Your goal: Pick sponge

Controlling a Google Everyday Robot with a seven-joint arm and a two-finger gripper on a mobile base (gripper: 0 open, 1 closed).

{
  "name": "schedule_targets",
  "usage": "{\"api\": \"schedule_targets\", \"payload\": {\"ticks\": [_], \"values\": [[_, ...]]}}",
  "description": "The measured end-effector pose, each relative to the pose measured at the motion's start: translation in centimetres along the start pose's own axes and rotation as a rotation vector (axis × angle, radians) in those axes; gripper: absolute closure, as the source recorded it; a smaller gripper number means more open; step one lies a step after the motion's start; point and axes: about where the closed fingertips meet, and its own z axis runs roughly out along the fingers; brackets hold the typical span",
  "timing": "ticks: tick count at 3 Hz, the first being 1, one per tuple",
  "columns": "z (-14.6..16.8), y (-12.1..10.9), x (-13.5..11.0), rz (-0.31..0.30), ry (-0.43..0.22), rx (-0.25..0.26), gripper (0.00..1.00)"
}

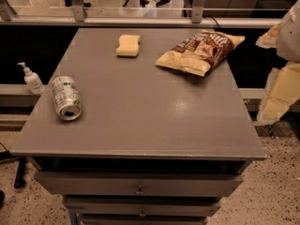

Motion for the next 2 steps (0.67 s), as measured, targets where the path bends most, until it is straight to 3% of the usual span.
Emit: {"api": "schedule_targets", "payload": {"ticks": [2], "values": [[0.06,-0.45,0.29,-0.019,-0.017,-0.001,0.0]]}}
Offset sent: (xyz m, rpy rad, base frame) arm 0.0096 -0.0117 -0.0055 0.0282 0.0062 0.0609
